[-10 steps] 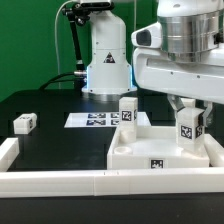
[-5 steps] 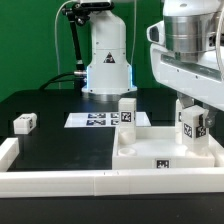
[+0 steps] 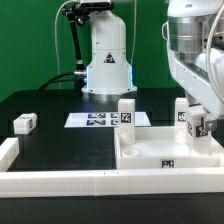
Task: Assemble square table
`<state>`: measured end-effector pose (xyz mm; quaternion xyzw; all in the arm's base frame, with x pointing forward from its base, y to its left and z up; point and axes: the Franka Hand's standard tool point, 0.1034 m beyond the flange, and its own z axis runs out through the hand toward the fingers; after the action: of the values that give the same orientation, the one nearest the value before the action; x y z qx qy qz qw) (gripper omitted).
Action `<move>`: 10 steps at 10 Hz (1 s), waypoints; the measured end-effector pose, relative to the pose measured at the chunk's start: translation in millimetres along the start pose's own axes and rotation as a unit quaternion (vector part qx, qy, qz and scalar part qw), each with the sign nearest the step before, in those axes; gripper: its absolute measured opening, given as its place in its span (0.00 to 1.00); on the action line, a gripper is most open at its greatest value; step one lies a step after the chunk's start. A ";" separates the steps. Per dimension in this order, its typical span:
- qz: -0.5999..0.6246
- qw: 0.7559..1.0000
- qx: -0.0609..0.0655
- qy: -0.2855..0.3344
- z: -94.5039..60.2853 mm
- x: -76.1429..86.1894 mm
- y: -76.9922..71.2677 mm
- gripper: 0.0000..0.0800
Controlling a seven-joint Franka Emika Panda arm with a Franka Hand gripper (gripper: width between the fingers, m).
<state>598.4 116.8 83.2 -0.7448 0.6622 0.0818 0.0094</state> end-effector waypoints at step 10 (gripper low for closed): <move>-0.401 0.916 0.001 0.003 3.4 0.2 1.8 0.81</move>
Offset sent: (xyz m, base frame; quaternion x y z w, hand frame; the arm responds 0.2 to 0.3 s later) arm -0.0071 0.0030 -0.0009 0.0051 -0.0058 -0.1809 0.9835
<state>596.3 116.8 80.1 -0.9481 0.3080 0.0681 0.0397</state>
